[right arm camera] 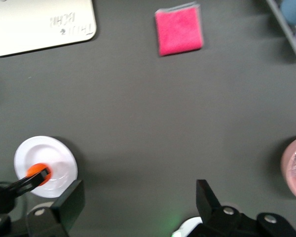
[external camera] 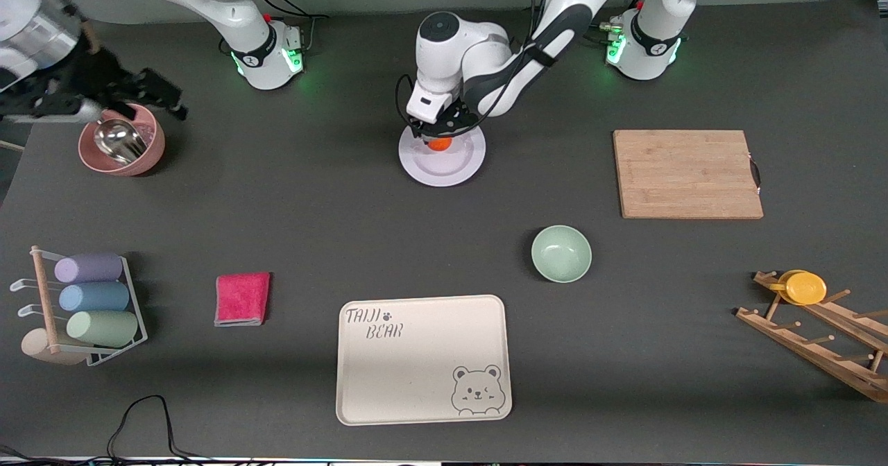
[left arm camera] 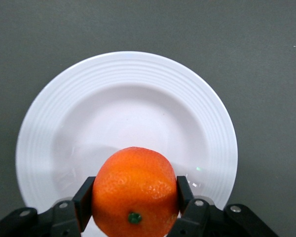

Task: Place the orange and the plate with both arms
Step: 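Lower the orange onto the plate while the right gripper moves toward the plate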

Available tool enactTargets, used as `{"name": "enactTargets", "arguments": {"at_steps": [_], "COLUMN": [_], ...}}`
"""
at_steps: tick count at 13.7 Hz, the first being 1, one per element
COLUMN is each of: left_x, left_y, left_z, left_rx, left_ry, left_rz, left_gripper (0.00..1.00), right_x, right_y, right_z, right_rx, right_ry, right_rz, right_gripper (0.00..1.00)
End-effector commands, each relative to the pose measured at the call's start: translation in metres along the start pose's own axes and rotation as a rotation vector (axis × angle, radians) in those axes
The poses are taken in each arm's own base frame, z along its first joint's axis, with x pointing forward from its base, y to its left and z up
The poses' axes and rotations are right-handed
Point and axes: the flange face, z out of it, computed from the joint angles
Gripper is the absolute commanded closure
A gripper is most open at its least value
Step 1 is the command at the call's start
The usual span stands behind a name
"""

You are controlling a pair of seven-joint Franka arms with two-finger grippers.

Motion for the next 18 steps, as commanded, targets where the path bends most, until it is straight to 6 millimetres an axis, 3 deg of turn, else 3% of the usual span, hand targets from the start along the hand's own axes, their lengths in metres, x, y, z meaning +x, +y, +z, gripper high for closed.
{"name": "enactTargets", "arguments": {"at_steps": [1, 7, 8, 10, 13, 18], "left_x": [-0.007, -0.001, 0.0, 0.0, 0.022, 0.093], "left_y": [0.012, 0.007, 0.007, 0.007, 0.004, -0.006], "left_z": [0.01, 0.026, 0.026, 0.027, 0.016, -0.041], "left_rx": [0.006, 0.025, 0.025, 0.021, 0.028, 0.051], "left_ry": [0.038, 0.043, 0.047, 0.073, 0.098, 0.117], "left_rz": [-0.005, -0.009, -0.006, 0.025, 0.014, 0.047], "left_gripper": [1.0, 1.0, 0.83, 0.0, 0.0, 0.0], "right_x": [-0.044, -0.056, -0.054, -0.051, -0.05, -0.057], "right_y": [-0.016, -0.029, -0.021, -0.005, 0.018, 0.023], "right_z": [0.022, 0.051, 0.058, 0.073, 0.105, 0.172], "right_rx": [0.042, 0.167, 0.181, 0.266, 0.36, 0.556], "right_ry": [0.019, -0.092, -0.104, -0.149, -0.158, -0.175], "right_rz": [0.049, 0.059, 0.075, 0.084, 0.067, 0.05], "right_gripper": [0.0, 0.0, 0.0, 0.0, 0.0, 0.0]}}
